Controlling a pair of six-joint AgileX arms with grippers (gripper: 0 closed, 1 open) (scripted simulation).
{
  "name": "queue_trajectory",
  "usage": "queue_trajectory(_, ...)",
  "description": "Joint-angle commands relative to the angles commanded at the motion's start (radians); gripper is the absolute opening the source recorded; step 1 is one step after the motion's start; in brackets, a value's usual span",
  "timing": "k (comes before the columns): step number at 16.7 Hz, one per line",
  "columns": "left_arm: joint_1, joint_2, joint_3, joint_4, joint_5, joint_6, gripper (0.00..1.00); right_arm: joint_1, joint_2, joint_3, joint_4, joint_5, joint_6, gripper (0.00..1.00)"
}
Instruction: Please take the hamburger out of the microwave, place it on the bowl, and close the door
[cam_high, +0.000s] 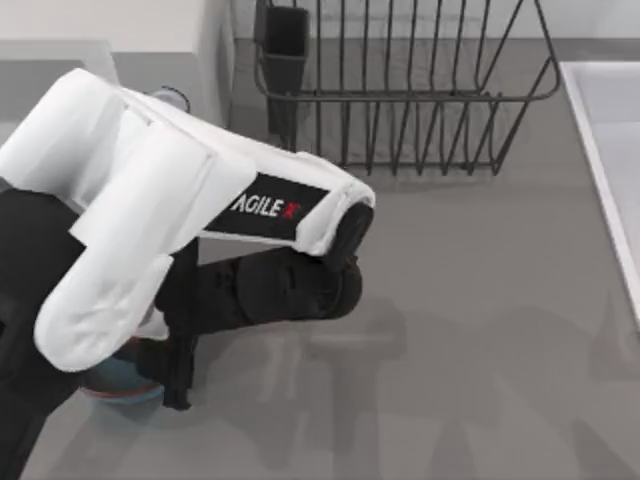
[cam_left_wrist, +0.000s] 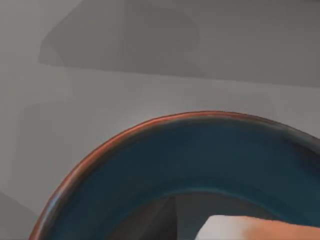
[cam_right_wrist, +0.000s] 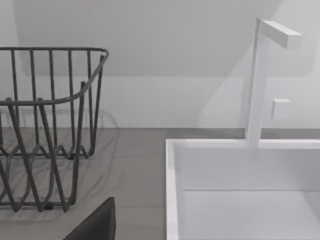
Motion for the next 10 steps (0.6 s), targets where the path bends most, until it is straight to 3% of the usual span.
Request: queue_trajectory(10, 0.039, 0.01, -0.08, 0.106, -0.028, 0.034, 0.0, 0.0, 0.0, 0.0, 0.0, 0.0, 0.0, 1.0)
